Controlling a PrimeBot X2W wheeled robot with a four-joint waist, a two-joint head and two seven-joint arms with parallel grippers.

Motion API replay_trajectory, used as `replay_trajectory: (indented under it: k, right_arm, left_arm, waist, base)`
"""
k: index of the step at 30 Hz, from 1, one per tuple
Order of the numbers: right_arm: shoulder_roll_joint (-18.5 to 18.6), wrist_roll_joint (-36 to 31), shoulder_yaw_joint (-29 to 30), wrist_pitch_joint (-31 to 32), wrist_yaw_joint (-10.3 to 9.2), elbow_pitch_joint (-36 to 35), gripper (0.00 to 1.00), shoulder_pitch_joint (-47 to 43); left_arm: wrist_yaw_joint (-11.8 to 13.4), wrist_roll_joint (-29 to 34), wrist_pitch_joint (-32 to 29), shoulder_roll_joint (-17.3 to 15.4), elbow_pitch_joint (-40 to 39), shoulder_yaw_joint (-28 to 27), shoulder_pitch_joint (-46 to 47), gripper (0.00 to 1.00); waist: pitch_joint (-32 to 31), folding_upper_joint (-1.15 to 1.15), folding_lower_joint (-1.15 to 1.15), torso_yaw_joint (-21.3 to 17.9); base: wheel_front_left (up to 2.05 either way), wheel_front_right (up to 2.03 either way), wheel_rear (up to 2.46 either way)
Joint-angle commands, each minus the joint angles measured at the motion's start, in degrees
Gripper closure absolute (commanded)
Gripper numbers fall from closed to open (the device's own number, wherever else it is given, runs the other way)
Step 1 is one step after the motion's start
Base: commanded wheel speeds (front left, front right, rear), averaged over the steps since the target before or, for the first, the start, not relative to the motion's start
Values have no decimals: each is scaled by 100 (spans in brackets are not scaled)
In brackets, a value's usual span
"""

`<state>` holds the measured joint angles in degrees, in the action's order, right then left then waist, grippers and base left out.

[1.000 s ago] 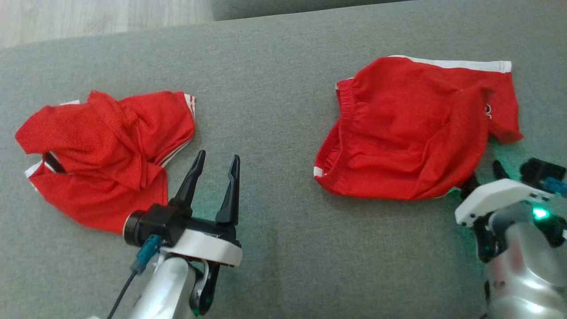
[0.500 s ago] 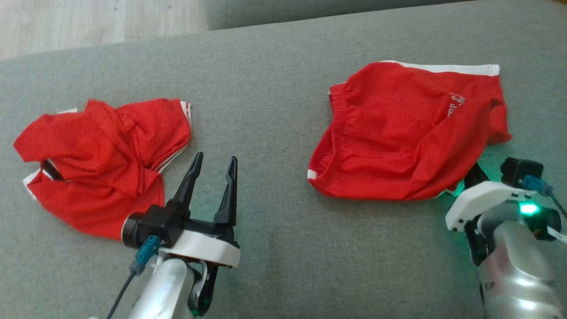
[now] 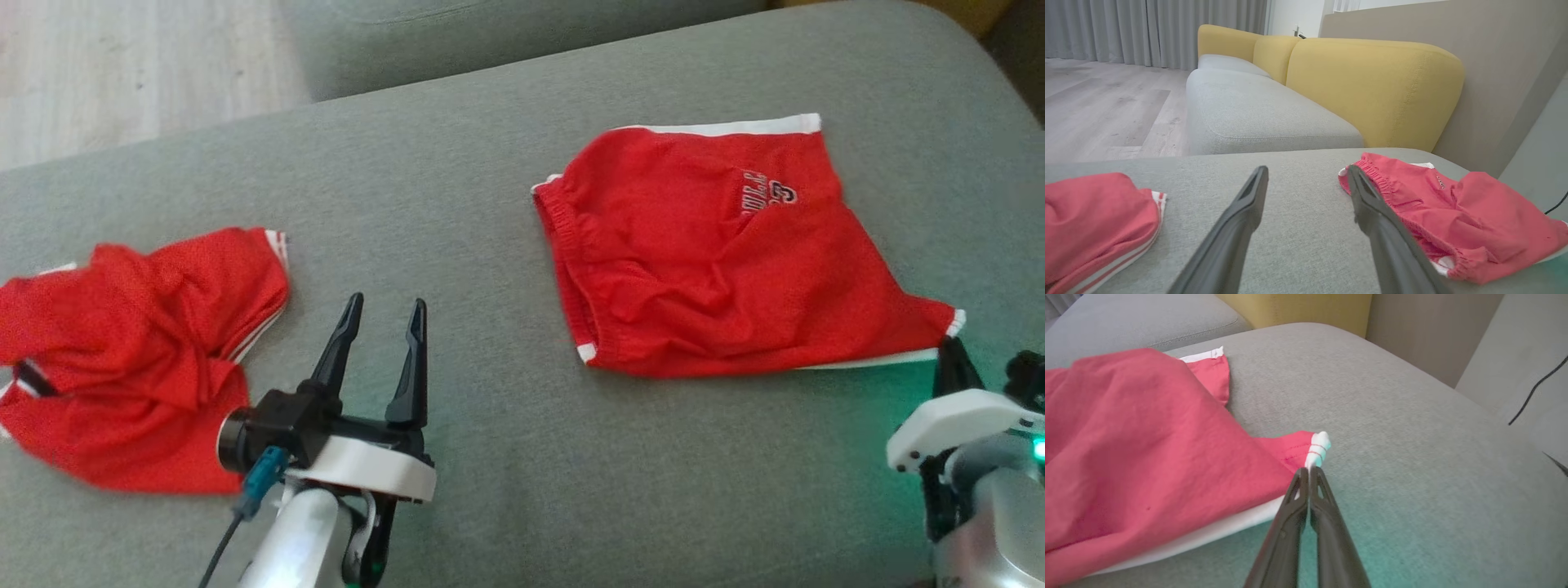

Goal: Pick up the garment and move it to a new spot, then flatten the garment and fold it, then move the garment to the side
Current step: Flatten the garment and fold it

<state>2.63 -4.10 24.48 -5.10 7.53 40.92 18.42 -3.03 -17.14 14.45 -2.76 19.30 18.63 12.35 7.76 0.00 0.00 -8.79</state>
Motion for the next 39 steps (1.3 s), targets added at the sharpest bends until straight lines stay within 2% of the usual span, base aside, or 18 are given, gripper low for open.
replay_trajectory:
  k: [1, 2, 3, 4, 8, 11, 17, 23, 29, 36, 39]
  right_arm:
    - [25, -3, -102, 45, -4, -309, 100, 19]
    - [25, 14, -45, 71, -4, -402, 100, -11]
    - [25, -3, 18, 66, -4, -513, 78, -37]
    - [25, -44, 60, 68, -4, -614, 0, -64]
    - [25, -119, 45, 63, -4, -974, 0, -134]
    - [25, -39, -180, -106, -4, -1313, 0, -159]
    - [25, 587, -1767, -393, -4, -1976, 0, -441]
    - [25, 945, -3131, 47, -4, -2245, 0, -722]
    - [25, 761, -3447, 607, -4, -2109, 0, -513]
    - [25, 114, -2947, 1148, -4, -1572, 0, 43]
    - [25, 57, -2822, 1393, -4, -1229, 0, 268]
  left_arm:
    - [10, -28, 55, -11, -204, -139, 125, 0]
    - [13, -39, 55, -11, -202, -124, 135, 0]
    - [17, -50, 55, -11, -197, -107, 146, 0]
    - [21, -62, 55, -11, -191, -89, 157, 0]
    - [28, -117, 55, -11, -191, -43, 170, 0]
    - [38, -137, 55, -11, -187, -31, 155, 0]
    - [48, -152, 55, -11, -184, -11, 123, 0]
    - [69, -188, 55, -11, -196, 67, 155, 0]
    - [81, -207, 55, -11, -198, 106, 183, 0]
    - [99, -261, 55, -11, -222, 222, 290, 0]
    - [103, -273, 55, -11, -215, 260, 328, 0]
  waist:
    - [-18, 0, 0, -92]
    - [-23, 0, 0, -106]
    - [-28, 0, 0, -113]
    - [-36, 0, 0, -111]
    - [-92, 0, 0, -32]
    - [-129, 0, 0, 67]
    - [-180, 0, 0, 294]
    - [-119, 0, 0, 605]
    - [-4, 0, 0, 856]
    - [214, 0, 0, 1195]
    - [281, 0, 0, 1300]
  base:
    - [0, 0, 0]
    - [0, 0, 0]
    - [0, 0, 0]
    - [0, 0, 0]
    - [0, 0, 0]
    - [0, 0, 0]
    - [0, 0, 0]
    - [0, 0, 0]
    - [0, 0, 0]
    - [0, 0, 0]
    - [0, 0, 0]
